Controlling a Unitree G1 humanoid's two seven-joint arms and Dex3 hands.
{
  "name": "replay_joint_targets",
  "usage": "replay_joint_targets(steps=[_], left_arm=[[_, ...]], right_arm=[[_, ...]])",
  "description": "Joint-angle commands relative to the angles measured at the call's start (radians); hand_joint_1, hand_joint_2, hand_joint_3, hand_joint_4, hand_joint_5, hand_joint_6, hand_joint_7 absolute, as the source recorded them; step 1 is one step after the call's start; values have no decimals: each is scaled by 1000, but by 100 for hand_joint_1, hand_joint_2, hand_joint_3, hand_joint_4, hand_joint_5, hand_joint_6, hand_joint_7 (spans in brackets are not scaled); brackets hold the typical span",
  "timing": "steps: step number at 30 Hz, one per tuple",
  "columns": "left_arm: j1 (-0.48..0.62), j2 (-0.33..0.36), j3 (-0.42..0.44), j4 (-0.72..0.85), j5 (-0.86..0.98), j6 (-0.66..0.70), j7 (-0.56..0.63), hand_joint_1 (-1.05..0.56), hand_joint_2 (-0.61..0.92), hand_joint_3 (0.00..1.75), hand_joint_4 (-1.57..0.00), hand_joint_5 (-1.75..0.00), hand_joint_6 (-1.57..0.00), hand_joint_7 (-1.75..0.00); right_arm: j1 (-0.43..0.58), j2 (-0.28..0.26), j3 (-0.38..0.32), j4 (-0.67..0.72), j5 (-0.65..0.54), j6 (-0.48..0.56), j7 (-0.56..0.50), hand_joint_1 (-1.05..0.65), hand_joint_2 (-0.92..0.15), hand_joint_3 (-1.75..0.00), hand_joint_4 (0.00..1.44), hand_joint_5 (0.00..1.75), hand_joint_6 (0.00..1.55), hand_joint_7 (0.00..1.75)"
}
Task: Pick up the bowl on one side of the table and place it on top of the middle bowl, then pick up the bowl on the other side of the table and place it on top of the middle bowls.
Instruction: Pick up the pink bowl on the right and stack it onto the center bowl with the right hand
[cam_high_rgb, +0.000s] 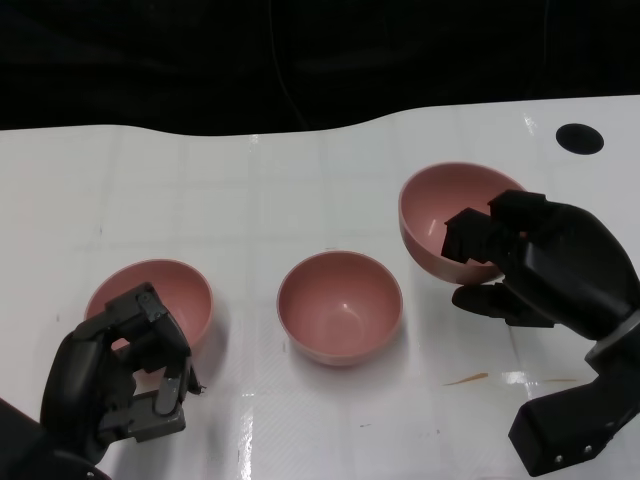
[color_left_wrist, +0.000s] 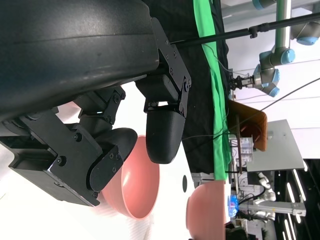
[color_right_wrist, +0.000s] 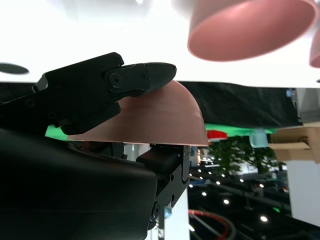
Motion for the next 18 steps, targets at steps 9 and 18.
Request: replay_joint_targets(steps=[9, 18], left_arm=[[-2, 9, 7, -7, -5, 3, 7, -1, 47, 139, -79, -175, -74, -163], [-5, 5, 8, -5, -12, 1, 8, 1, 47, 139, -81, -175, -74, -164]], right_arm=[[-23, 35, -15, -128, 19, 9, 142, -18, -90, -37, 73, 170, 58, 157], [-55, 87, 15, -129, -10, -15, 153, -15, -85, -33, 76, 175, 52, 175]])
